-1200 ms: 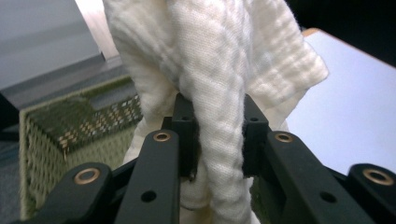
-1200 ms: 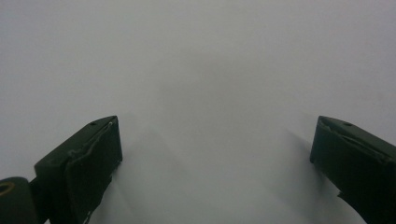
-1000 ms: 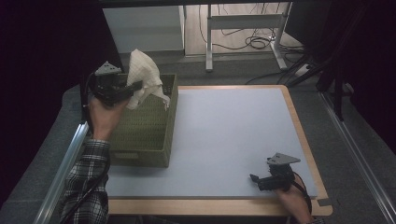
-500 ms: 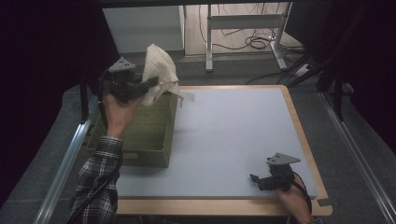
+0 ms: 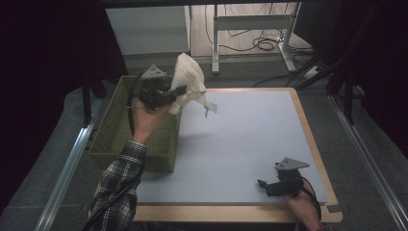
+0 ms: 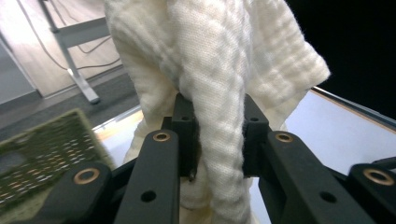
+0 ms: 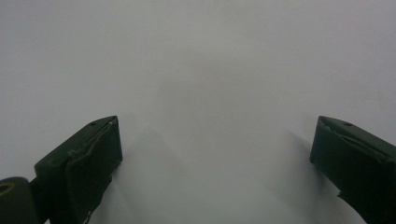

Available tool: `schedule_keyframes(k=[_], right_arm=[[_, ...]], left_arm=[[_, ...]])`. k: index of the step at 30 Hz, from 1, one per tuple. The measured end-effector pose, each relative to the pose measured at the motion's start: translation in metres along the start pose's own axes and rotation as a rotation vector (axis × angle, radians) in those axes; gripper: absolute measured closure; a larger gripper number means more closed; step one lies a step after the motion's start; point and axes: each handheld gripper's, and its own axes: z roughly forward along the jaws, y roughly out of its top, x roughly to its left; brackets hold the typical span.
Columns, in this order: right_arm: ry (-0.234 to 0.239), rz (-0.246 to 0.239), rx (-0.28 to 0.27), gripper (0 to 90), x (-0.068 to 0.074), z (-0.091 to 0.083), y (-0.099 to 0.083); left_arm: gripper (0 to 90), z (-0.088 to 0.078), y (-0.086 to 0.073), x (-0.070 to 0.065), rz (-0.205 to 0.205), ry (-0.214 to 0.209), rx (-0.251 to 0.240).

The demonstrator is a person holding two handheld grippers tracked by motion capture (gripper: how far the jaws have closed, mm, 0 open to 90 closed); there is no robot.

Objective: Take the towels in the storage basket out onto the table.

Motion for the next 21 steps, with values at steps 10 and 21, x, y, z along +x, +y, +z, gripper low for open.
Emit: schedule_keyframes(k=[10,21], right_arm=[[0.0,0.001,0.0,2.2,0.0,0.0,0.0],[0.0,0.0,-0.001,2.2,0.0,0.0,0.0]], left_arm=[[73.2,0.036,-0.011,-0.033,0.028,-0.073,0.033],[72.5,0.061,-0.035,-0.067,0.02,-0.145,0.03]])
